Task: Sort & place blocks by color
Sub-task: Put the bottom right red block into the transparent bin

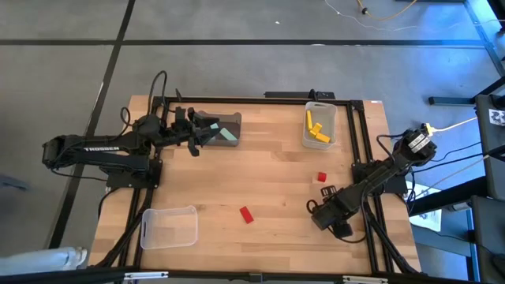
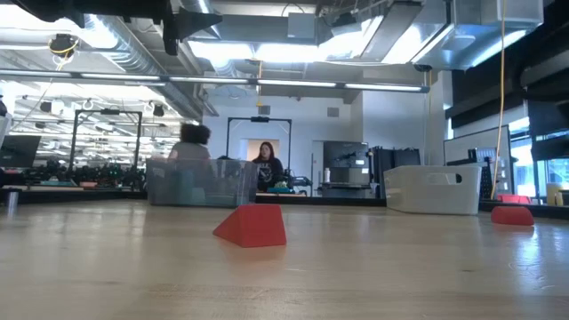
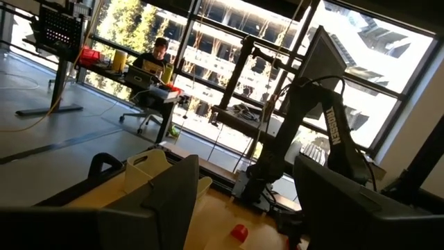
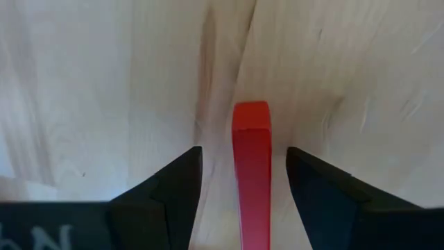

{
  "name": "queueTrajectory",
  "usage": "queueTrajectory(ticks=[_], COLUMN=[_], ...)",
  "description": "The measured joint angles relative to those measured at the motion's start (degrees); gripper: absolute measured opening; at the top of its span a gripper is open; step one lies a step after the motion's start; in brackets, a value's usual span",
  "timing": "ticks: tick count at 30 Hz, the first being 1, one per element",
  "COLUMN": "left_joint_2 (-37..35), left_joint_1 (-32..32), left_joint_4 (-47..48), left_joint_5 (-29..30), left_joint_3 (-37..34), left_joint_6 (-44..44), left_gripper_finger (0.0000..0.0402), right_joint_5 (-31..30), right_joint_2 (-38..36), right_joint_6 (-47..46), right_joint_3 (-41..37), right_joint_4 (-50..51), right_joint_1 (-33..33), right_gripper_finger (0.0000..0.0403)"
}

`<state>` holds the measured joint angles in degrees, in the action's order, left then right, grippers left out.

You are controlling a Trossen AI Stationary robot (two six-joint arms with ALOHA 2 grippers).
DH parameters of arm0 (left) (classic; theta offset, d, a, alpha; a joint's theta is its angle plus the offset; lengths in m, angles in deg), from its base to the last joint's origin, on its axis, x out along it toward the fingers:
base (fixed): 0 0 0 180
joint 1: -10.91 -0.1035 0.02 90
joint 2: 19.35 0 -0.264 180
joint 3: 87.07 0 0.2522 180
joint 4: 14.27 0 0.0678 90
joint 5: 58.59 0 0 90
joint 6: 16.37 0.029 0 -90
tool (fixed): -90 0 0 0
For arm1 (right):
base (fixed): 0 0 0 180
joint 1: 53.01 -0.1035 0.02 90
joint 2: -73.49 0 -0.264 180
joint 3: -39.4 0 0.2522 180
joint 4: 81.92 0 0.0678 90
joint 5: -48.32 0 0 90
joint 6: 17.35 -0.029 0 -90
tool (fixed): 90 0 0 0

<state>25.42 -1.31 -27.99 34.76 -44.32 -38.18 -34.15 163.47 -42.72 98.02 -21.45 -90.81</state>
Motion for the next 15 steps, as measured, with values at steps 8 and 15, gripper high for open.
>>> queueTrajectory(ticks=[8,15], left_joint_2=[0.0,0.0], left_joint_1=[0.0,0.0], left_joint_4=[0.0,0.0], left_joint_5=[0.2,0.3], left_joint_3=[0.0,0.0], left_joint_6=[0.0,0.0], left_gripper_finger=[0.0228,0.0228], right_joint_5=[-0.5,1.1], right_joint_2=[0.0,-2.0], right_joint_6=[-3.8,-6.0], right_joint_3=[-0.7,2.3], right_joint_4=[-1.0,-8.2], right_joint_1=[0.2,5.8], right_gripper_finger=[0.0111,0.0058])
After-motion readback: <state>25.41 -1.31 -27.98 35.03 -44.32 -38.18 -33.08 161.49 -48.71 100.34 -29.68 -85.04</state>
